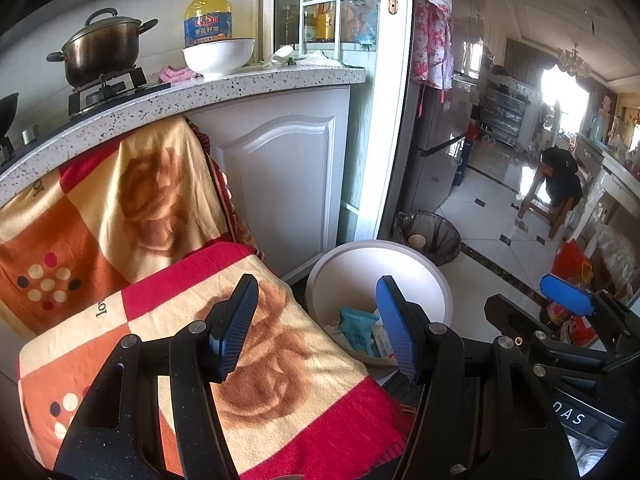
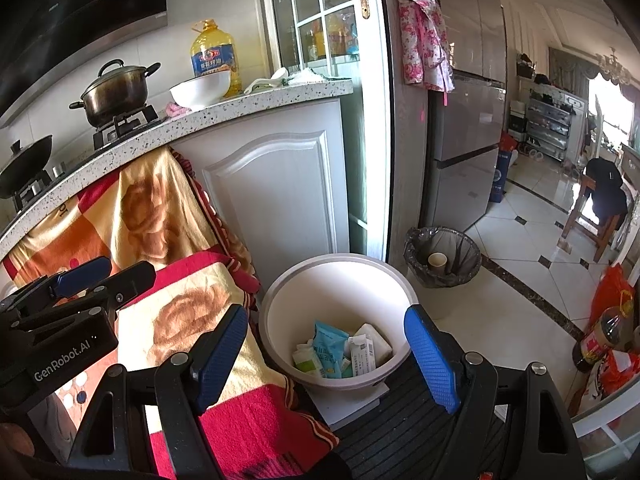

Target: Collect trash

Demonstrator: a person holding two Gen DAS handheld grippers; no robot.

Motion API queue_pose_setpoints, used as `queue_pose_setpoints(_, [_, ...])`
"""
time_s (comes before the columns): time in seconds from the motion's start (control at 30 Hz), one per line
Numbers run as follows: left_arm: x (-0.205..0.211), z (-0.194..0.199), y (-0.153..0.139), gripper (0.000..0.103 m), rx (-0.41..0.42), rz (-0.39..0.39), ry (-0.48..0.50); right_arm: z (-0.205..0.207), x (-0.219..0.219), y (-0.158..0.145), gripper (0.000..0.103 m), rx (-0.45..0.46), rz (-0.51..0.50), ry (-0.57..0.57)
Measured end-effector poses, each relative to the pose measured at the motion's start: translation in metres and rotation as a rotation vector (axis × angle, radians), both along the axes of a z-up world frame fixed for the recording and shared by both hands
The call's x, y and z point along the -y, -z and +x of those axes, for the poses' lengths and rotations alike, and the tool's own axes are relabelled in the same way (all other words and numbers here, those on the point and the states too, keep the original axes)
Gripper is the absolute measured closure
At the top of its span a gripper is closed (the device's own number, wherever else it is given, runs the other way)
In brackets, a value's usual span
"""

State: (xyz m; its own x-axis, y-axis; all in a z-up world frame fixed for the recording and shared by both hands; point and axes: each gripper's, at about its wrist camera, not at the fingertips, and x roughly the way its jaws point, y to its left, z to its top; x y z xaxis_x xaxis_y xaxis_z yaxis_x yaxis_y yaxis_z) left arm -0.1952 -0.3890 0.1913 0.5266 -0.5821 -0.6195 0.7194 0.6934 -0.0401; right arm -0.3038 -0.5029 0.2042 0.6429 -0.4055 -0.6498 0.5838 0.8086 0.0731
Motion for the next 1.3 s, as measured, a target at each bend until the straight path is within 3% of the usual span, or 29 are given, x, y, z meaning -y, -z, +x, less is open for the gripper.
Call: queue_pose_setpoints(1.3, [0.0046, 0.0004, 0.0030, 0.043, -0.006, 0.002, 0.017, 0.0038, 0.0039, 0.0053, 0.024, -0.017, 0.003, -0.016])
